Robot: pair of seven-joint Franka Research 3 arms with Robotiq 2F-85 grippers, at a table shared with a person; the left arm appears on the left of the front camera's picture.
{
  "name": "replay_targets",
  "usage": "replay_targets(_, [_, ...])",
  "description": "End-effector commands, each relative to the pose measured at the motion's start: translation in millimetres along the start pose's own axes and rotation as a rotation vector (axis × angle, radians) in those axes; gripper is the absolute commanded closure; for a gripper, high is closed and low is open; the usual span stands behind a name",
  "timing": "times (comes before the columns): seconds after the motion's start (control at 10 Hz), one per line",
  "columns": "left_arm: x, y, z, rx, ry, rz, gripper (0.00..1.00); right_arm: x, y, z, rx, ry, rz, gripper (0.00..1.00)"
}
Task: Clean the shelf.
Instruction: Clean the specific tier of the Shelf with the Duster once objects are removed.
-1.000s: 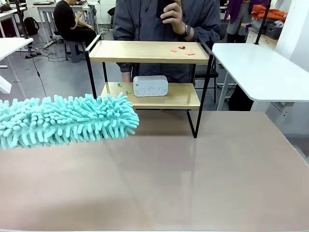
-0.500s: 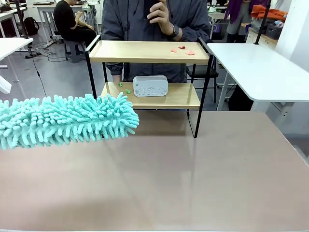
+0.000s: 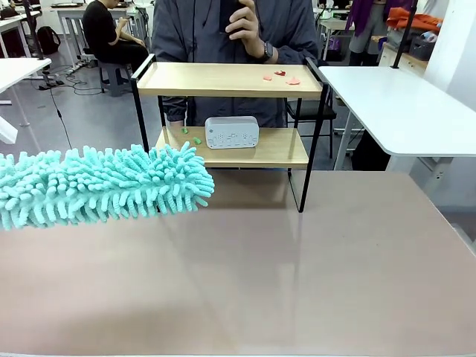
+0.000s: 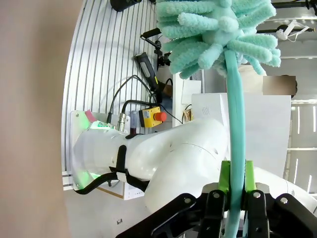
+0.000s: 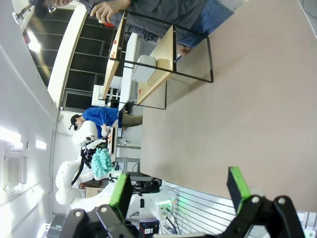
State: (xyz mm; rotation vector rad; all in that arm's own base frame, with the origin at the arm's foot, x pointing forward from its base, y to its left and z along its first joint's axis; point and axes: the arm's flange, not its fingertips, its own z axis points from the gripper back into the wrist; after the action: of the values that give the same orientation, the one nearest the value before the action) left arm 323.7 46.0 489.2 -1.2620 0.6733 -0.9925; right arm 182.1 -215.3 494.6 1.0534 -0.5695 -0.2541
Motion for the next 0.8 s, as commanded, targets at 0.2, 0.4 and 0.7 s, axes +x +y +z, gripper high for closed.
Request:
replay_targets(0.2, [0, 0, 0, 0.0, 0.0, 0.0, 0.87, 2, 1, -1, 0.022, -0.013, 0.026, 0.0])
replay_targets(0.4, [49, -29, 17, 0.027, -0.146, 0.026, 0.87, 2, 1, -1, 0.022, -0.013, 0.026, 0.0])
replay_targets(0.7, [112, -92, 39, 0.289, -0.596, 0.064, 0.87, 2, 1, -1, 0.022, -0.013, 0.026, 0.0])
